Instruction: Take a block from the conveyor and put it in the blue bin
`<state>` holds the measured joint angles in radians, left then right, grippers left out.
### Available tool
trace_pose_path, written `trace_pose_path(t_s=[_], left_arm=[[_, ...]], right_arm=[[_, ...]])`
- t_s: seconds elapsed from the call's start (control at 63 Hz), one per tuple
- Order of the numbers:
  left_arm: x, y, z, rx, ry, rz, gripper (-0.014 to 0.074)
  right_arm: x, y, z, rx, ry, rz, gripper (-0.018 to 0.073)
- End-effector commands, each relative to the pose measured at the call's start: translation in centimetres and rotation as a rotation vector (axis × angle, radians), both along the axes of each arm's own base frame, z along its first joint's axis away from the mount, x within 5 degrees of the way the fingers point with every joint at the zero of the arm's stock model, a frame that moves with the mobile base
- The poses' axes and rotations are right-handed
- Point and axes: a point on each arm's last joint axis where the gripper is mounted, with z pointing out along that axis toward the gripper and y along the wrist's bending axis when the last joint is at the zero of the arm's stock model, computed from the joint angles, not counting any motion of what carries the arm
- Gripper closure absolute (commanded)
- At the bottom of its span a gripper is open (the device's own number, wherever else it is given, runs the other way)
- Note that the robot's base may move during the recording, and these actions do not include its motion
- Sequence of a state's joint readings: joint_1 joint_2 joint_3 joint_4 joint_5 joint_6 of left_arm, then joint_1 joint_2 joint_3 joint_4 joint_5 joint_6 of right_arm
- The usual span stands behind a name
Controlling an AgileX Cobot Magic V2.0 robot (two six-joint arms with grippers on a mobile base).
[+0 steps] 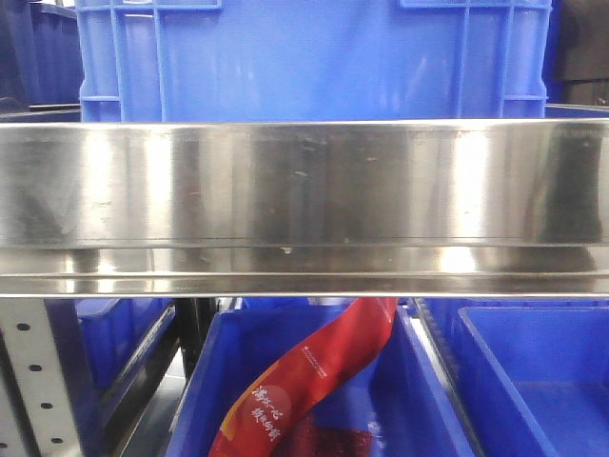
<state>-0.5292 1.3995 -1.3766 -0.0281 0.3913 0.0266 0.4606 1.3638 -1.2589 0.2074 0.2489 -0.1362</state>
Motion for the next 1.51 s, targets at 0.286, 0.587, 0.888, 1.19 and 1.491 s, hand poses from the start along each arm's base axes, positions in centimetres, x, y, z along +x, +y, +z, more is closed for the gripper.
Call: trace_pose_path(t_s=[0.286, 0.587, 0.888, 1.19, 1.491], left_arm=[[-0.1, -0.2, 0.5, -0.027, -0.015, -0.004, 0.0175], [0.2, 0.3, 0.6, -0.027, -0.027, 0.013, 0.0577], [0.6, 1.3, 0.9, -0.053, -0.027, 0.046, 0.0707], [-2.5, 5.2, 4.1, -0.073, -0.073, 0.114, 0.0707], [-7.2, 8.8, 4.0, -0.091, -0.135, 0.18, 0.0707]], right_arm=[[-0.1, 0.0, 0.7, 0.016, -0.039, -0.004, 0.0122], [-1.1, -0.5, 1.8, 0.03, -0.065, -0.002, 0.0582], [-1.3, -0.9, 2.2, 0.036, -0.079, -0.009, 0.0728], [-4.3, -6.0, 5.5, 0.049, -0.13, -0.124, 0.0728], [-8.8, -9.6, 6.0, 0.062, -0.19, -0.221, 0.0728]])
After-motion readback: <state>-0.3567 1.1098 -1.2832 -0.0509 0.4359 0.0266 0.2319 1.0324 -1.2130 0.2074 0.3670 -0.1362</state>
